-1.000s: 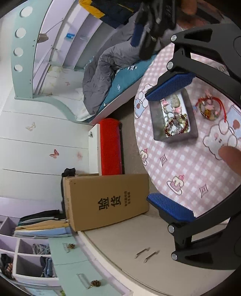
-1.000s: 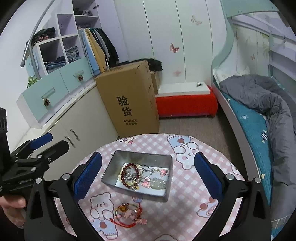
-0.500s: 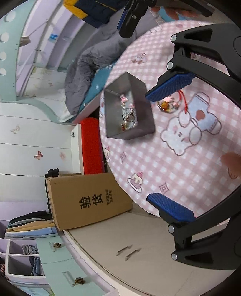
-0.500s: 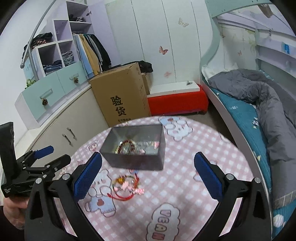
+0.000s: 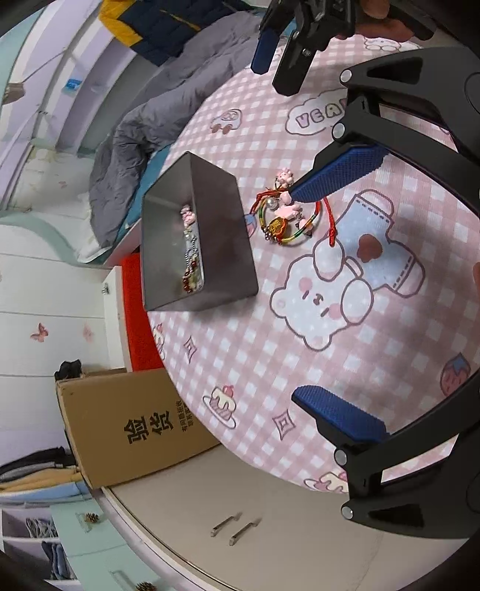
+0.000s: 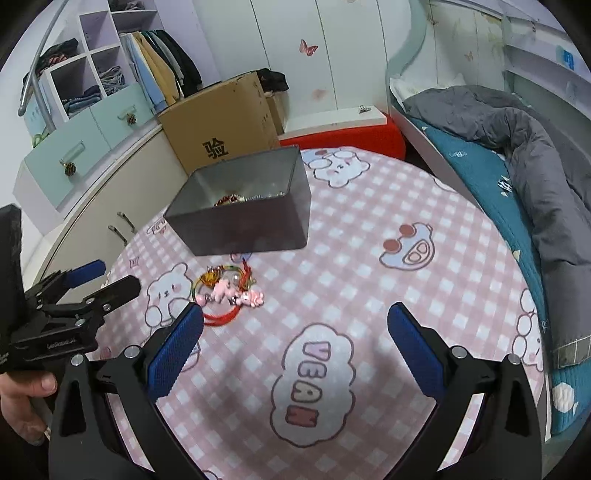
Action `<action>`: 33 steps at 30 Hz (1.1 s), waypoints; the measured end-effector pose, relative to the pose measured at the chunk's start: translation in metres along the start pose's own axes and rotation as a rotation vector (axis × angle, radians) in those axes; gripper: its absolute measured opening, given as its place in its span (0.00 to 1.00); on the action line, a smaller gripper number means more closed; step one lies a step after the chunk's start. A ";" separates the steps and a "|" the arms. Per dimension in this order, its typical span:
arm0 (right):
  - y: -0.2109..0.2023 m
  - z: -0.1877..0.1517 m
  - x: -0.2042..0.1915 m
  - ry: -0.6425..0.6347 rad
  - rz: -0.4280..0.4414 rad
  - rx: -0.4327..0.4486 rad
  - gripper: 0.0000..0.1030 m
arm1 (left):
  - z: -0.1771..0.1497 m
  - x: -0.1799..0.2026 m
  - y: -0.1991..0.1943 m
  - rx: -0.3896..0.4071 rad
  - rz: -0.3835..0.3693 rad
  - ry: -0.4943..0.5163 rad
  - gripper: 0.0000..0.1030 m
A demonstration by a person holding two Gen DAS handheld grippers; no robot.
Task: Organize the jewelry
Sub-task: 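Move both tools back to the red cord charms, then grasp the red cord charm with the left gripper while the right gripper grasps the pink bunny charm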
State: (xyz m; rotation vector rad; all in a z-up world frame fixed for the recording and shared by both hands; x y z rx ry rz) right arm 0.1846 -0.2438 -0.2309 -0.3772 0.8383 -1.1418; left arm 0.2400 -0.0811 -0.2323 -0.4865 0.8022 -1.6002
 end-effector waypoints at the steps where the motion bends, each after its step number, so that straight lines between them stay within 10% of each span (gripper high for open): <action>1: 0.000 0.000 0.000 0.000 0.001 -0.002 0.93 | 0.000 0.003 0.002 -0.004 -0.011 0.007 0.94; 9: 0.021 -0.002 -0.010 -0.093 -0.007 -0.052 0.92 | 0.001 0.013 0.020 -0.039 -0.010 0.028 0.94; 25: 0.085 0.000 -0.029 -0.255 0.131 -0.178 0.25 | -0.005 0.015 0.052 -0.099 -0.006 0.055 0.94; 33: 0.066 -0.005 -0.025 -0.238 0.136 -0.147 0.23 | -0.006 0.017 0.053 -0.099 -0.025 0.047 0.94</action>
Point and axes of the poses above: each gripper's, at about its wrist camera, not at the fingertips, and y roughly the way its jaws point, x to its right, z to its top, the point moved 9 cm from there along y, roughly the way its jaws point, and after that the axes turned 12 degrees about z, right-handed, at the moved point
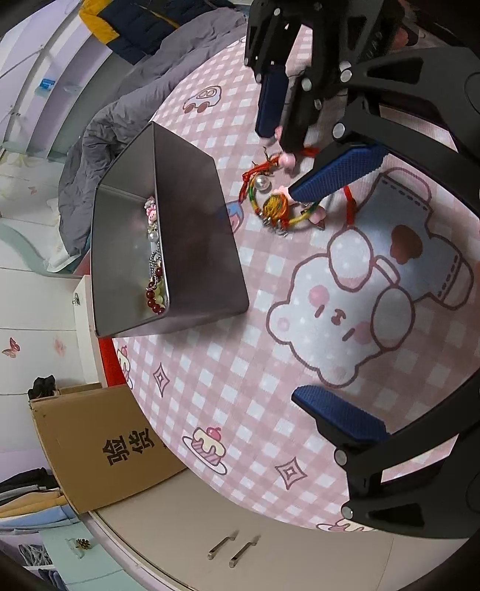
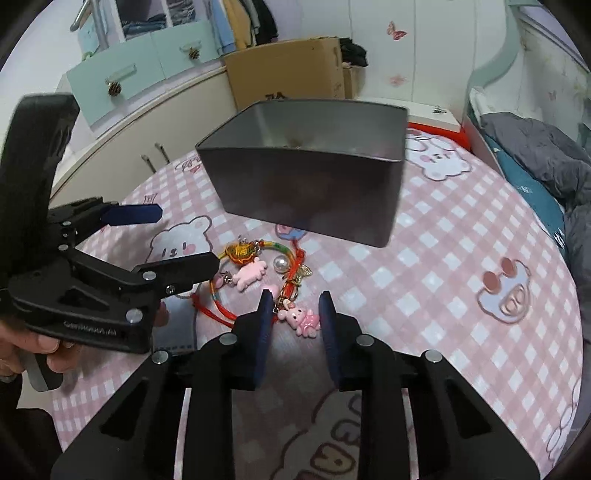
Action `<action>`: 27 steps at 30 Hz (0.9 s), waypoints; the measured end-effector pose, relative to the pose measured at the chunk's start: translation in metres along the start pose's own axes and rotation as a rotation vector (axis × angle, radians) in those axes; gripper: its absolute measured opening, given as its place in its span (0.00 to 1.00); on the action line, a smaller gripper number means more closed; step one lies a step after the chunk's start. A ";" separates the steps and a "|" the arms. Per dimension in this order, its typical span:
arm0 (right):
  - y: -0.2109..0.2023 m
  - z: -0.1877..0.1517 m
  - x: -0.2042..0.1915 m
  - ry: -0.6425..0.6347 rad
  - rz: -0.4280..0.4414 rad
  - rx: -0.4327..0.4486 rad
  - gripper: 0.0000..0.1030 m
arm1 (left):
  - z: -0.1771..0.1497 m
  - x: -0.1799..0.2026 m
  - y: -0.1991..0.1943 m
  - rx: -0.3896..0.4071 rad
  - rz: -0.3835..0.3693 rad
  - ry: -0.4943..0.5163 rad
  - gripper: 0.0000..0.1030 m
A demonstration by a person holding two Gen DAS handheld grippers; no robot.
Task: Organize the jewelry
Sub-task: 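Grasp the red cord charm with the left gripper while the right gripper grasps the pink bunny charm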
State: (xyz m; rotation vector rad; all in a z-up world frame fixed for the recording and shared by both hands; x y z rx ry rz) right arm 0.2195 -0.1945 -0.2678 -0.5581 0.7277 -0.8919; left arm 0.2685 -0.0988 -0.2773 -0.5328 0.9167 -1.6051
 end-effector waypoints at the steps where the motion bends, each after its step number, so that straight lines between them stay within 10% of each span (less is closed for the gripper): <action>1: -0.005 -0.001 0.001 0.014 0.004 0.012 0.23 | -0.001 0.000 -0.002 0.004 -0.008 -0.001 0.94; 14: -0.037 -0.014 0.010 0.133 0.044 0.077 0.23 | 0.004 0.023 -0.001 0.026 -0.016 0.058 0.91; 16: -0.038 -0.017 0.012 0.138 0.039 0.075 0.23 | 0.004 0.026 0.002 0.014 -0.022 0.068 0.70; 22: -0.039 -0.019 0.013 0.141 0.037 0.079 0.23 | 0.001 0.028 0.003 0.001 -0.073 0.059 0.49; 27: -0.041 -0.018 0.011 0.138 0.040 0.083 0.23 | 0.003 0.035 0.005 -0.017 -0.151 0.055 0.07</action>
Point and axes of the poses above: each gripper's, at about its wrist camera, not at the fingertips, and y roughly the way its jaws point, x to its right, z to its top, the point moved 9 cm from there along y, roughly the way its jaws point, and after that the axes turned 12 degrees about z, right-handed, at the moved point
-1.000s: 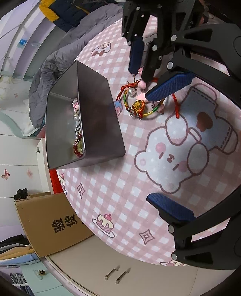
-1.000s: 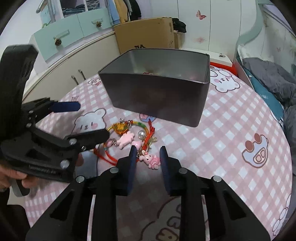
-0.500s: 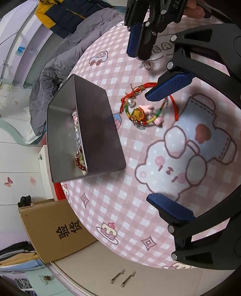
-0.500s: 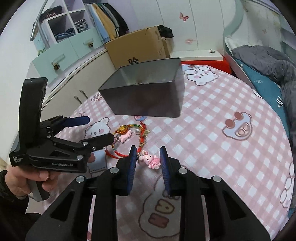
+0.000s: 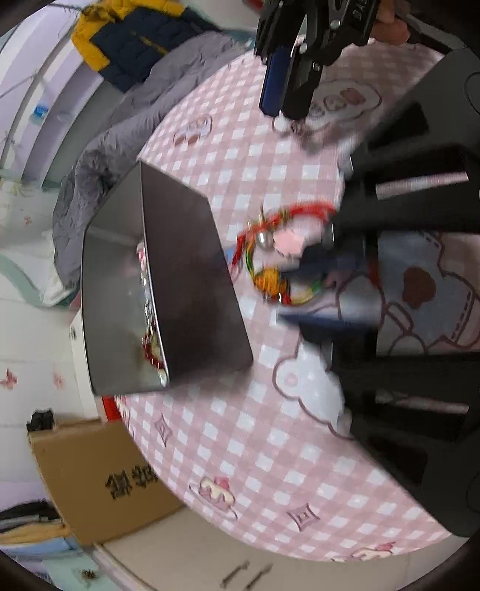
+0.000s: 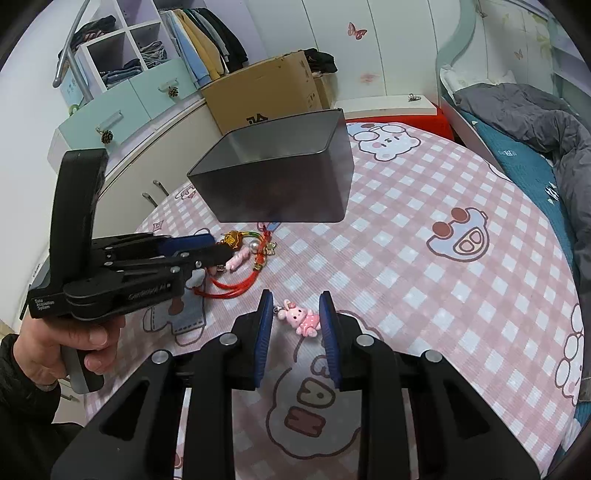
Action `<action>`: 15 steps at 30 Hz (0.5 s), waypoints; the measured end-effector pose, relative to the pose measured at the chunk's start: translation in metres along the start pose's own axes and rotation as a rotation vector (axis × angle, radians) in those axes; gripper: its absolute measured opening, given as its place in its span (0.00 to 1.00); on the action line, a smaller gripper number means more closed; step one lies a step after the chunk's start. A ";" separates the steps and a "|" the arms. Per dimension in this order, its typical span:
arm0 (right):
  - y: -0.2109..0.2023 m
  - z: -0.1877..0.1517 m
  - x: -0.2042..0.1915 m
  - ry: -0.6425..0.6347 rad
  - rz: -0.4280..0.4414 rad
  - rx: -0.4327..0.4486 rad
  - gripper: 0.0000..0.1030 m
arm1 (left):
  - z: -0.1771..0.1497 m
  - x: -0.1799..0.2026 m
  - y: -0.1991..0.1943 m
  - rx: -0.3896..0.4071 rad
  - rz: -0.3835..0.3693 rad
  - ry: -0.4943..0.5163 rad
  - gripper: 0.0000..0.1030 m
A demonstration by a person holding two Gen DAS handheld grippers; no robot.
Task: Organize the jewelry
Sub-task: 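Grasp the red cord charm with the left gripper while the right gripper grasps the pink bunny charm, then lower both charms into the grey box and open both grippers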
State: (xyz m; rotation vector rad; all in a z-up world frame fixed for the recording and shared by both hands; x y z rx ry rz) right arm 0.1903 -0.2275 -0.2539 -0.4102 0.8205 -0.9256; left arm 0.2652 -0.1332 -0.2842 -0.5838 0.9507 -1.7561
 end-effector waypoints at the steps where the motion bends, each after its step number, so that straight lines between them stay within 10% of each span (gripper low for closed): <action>1: -0.001 0.001 0.000 -0.002 0.000 0.002 0.23 | 0.001 0.003 -0.002 -0.002 -0.027 0.002 0.05; 15: -0.025 0.032 -0.019 -0.070 0.003 0.065 0.23 | 0.035 -0.004 -0.094 0.191 -0.096 -0.046 0.05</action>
Point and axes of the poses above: each gripper's, at about its wrist camera, not at the fingertips, and y roughly the way its jaws point, x to its right, z to its top, the point moved 9 cm from there along y, roughly the way its jaws point, and after that the axes turned 12 degrees about z, right-handed, at the moved point
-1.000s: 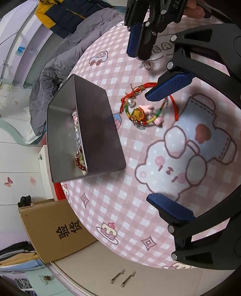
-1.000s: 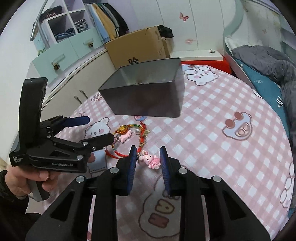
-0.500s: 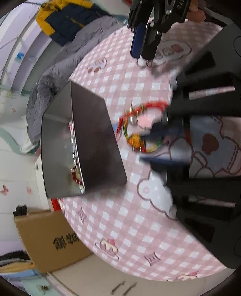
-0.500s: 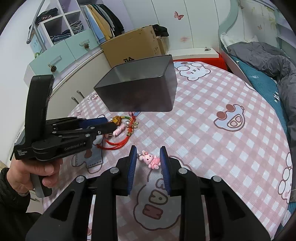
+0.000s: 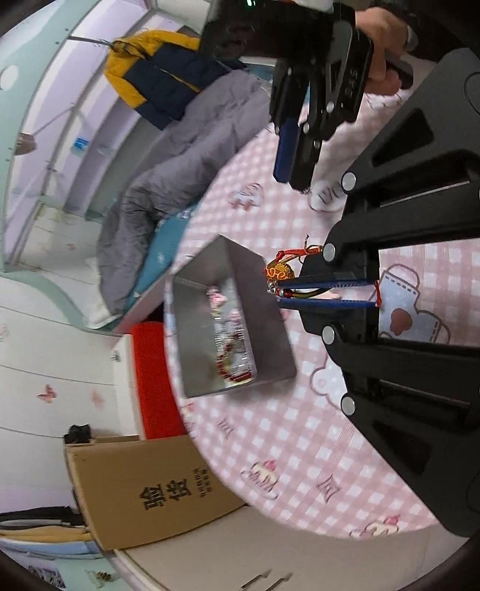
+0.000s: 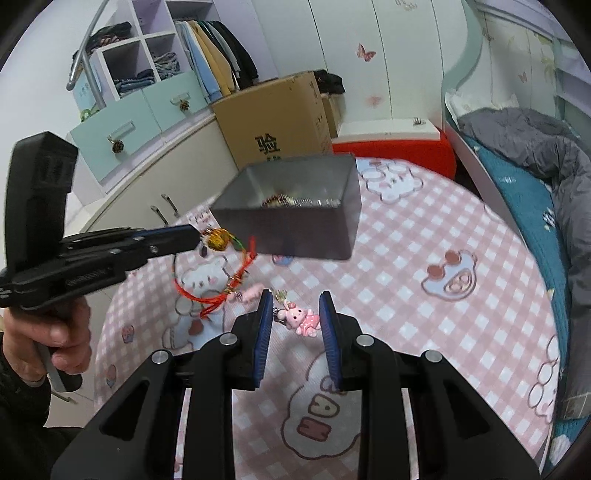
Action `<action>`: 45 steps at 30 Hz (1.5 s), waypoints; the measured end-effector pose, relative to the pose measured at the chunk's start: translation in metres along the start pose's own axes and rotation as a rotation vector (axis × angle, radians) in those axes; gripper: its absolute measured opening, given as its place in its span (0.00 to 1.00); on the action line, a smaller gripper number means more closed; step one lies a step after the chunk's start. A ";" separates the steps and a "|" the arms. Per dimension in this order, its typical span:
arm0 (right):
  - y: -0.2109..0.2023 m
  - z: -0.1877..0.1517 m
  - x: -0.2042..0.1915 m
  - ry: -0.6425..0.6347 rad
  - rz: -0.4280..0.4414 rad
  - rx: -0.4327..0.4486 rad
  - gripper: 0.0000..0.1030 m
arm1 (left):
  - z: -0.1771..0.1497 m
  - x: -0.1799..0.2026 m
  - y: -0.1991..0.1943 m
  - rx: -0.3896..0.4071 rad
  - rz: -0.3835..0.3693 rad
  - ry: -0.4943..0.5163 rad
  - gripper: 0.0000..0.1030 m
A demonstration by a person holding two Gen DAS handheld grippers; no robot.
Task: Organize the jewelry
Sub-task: 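Lower both charms into the grey box and open both grippers, then move both tools back to the last small charms on the table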
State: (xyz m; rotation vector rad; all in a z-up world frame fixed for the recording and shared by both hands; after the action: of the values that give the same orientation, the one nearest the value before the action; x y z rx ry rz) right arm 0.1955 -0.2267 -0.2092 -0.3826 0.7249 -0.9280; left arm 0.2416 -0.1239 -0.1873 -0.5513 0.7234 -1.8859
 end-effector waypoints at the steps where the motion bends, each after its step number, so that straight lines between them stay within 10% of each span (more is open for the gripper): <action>1: -0.002 0.005 -0.002 -0.008 0.003 0.007 0.23 | 0.004 -0.001 -0.007 0.017 0.004 -0.002 0.05; 13: -0.007 0.117 -0.027 -0.132 0.038 0.105 0.23 | 0.089 -0.025 -0.033 0.165 0.078 -0.014 0.05; 21: 0.057 0.132 0.014 0.000 -0.006 -0.003 0.25 | 0.103 -0.032 0.034 0.031 0.087 -0.045 0.06; 23: 0.063 0.128 0.027 0.047 -0.026 -0.006 0.40 | 0.098 -0.033 0.047 -0.012 0.103 -0.029 0.06; 24: 0.062 0.127 0.032 0.066 -0.033 0.011 0.70 | 0.094 -0.035 0.054 -0.039 0.107 -0.030 0.14; 25: 0.058 0.127 0.035 0.072 -0.044 0.032 0.92 | 0.091 -0.038 0.058 -0.057 0.109 -0.042 0.43; 27: 0.050 0.128 0.038 0.091 -0.031 0.071 0.93 | 0.088 -0.054 0.058 -0.048 0.173 -0.096 0.87; 28: 0.047 0.127 0.041 0.109 -0.032 0.077 0.93 | 0.087 -0.062 0.055 -0.034 0.184 -0.124 0.93; 33: 0.033 0.128 0.047 0.129 -0.059 0.108 0.93 | 0.084 -0.073 0.046 -0.016 0.170 -0.163 0.93; 45: -0.013 0.128 0.021 0.077 -0.060 0.199 0.93 | 0.080 -0.091 -0.018 0.176 0.450 -0.098 0.94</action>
State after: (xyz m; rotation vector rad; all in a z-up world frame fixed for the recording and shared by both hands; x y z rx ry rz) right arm 0.2866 -0.2519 -0.1200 -0.1944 0.6872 -1.0663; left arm 0.3183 -0.0541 -0.1229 -0.3322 0.5553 -1.4741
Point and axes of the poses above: each gripper's, at about its wrist camera, not at the fingertips, and y roughly the way its jaws point, x to its right, z to its top, the point moved 9 cm from there along y, roughly the way its jaws point, and after that the axes turned 12 degrees about z, right-handed, at the moved point
